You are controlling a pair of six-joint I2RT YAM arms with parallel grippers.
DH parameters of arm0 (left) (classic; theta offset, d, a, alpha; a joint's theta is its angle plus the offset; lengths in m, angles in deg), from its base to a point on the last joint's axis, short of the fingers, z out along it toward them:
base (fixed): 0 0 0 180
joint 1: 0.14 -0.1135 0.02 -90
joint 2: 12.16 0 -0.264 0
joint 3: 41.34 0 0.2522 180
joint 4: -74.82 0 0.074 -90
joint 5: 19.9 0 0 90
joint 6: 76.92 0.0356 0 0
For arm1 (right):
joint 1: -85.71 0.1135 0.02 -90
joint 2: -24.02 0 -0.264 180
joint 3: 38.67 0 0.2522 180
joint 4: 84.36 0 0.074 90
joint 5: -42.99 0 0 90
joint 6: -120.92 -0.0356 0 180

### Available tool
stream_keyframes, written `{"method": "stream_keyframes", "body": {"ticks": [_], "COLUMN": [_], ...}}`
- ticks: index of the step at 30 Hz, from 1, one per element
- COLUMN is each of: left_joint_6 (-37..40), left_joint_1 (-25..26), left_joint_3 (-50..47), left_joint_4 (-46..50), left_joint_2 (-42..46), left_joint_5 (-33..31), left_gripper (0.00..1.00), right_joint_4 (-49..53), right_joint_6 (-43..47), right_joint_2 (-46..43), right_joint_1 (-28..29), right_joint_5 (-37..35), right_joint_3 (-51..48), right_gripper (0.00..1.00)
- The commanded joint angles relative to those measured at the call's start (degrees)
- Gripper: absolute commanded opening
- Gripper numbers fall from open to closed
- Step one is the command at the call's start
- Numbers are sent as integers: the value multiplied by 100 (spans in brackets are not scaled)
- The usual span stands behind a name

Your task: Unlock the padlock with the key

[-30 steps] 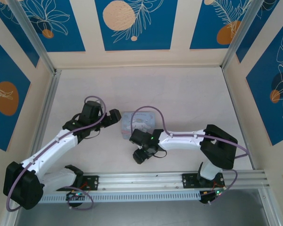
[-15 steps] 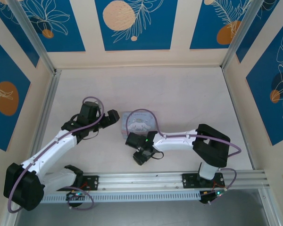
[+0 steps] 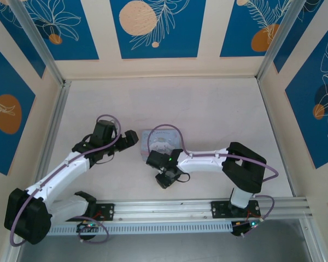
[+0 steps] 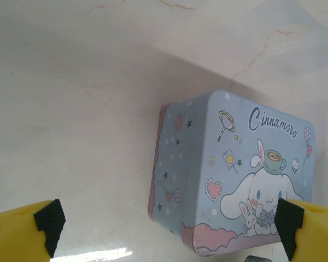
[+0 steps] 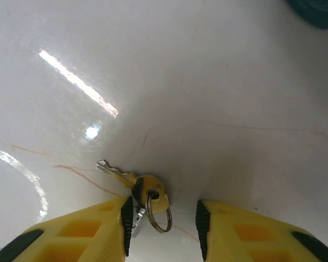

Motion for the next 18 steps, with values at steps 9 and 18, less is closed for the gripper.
{"method": "stream_keyframes", "body": {"ticks": [9, 18], "left_joint_6": [-74, -74], "left_joint_1": [-67, -66], "left_joint_3": [-96, -140], "left_joint_4": [-174, -222], "left_joint_2": [23, -25], "left_joint_5": [206, 233], "left_gripper": [100, 100], "right_joint_4": [-517, -477], "right_joint_6": [140, 164], "right_joint_2": [443, 462], "right_joint_1": [-23, -25], "right_joint_5": [130, 138], "right_joint_3": [264, 402], "right_gripper": [40, 22]}}
